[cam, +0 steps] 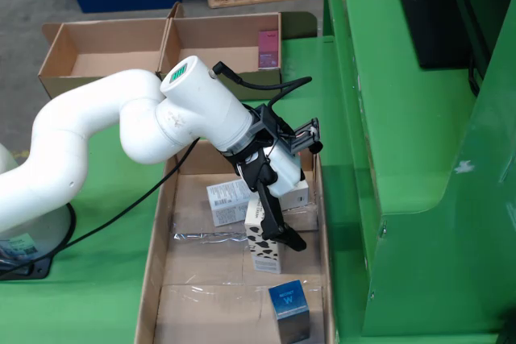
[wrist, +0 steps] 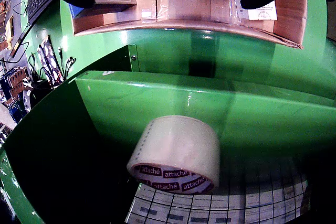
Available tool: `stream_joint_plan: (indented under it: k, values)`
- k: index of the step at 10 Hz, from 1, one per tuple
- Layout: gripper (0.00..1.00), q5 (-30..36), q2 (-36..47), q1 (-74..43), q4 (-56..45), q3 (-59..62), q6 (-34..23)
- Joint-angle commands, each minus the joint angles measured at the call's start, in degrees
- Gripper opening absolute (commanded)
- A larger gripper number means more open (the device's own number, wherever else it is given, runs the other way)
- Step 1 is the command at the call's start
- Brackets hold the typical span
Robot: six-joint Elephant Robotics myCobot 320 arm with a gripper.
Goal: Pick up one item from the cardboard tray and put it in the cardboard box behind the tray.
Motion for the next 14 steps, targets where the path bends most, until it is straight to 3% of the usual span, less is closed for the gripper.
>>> stream_joint_plan:
  k: [1,3,4,5,6,7,9,14]
  values:
    - [1.00,-0.8,1.6,0.3,1.2,1.5,-0.1]
    - [1.00,-1.6,1.3,0.4,1.8,1.5,-0.2]
    - [1.00,8.7,4.6,-1.6,-7.3,1.5,2.8]
    - [1.00,8.7,4.6,-1.6,-7.3,1.5,2.8]
    - [1.00,16.8,8.8,-2.5,-20.2,1.5,4.0]
    - [1.00,16.8,8.8,-2.5,-20.2,1.5,4.0]
    - [1.00,19.6,11.9,-2.1,-30.7,1.5,3.4]
    - [1.00,19.6,11.9,-2.1,-30.7,1.5,3.4]
